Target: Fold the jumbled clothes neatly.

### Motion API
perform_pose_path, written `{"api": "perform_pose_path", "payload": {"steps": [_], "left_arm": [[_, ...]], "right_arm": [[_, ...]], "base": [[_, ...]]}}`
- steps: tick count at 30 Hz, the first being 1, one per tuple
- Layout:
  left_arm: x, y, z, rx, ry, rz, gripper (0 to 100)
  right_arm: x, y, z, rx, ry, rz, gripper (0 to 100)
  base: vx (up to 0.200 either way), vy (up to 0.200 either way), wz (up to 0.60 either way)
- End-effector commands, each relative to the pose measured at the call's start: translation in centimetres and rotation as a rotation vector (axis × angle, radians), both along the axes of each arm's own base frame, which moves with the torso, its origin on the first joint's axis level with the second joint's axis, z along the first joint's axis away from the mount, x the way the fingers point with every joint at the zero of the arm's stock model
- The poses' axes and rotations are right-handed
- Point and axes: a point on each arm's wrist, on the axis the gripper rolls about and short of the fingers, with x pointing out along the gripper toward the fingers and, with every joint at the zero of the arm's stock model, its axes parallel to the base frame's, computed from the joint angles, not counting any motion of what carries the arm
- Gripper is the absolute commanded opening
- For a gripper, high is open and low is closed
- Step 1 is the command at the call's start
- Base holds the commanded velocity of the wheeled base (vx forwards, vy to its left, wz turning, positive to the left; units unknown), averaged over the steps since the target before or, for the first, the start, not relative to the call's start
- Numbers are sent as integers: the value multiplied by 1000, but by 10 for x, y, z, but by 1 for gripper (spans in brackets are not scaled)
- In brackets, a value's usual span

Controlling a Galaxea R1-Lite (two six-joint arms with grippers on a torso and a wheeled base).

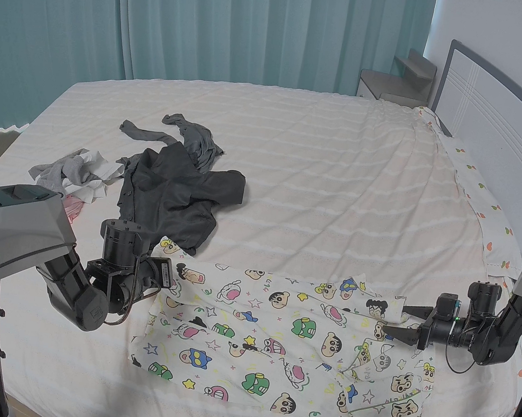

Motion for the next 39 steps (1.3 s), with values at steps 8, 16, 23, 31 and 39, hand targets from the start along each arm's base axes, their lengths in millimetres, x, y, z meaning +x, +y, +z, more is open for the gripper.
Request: {"api": "perform_pose_path", "payload": {"steps": [8, 16, 23, 31, 39], "left_arm": [[0, -1, -1, 0, 1, -3, 0], [0, -2, 0, -1, -1, -4, 0], [1, -2, 1, -3, -7, -4, 0], [2, -3, 2, -3, -12, -5, 0], [1, -1, 9, 1, -30, -2, 0]], "right_arm": [[23, 8, -10, -39, -4, -22, 100], [37, 17, -14, -82, 1, -56, 100], [48, 28, -14, -107, 26, -58, 0], [53, 24, -8, -115, 14, -79, 0], [41, 6, 1, -106, -73, -136, 0]], "base": [[0, 0, 0], [0, 0, 0], [0, 0, 0], [0, 0, 0], [0, 0, 0]]}}
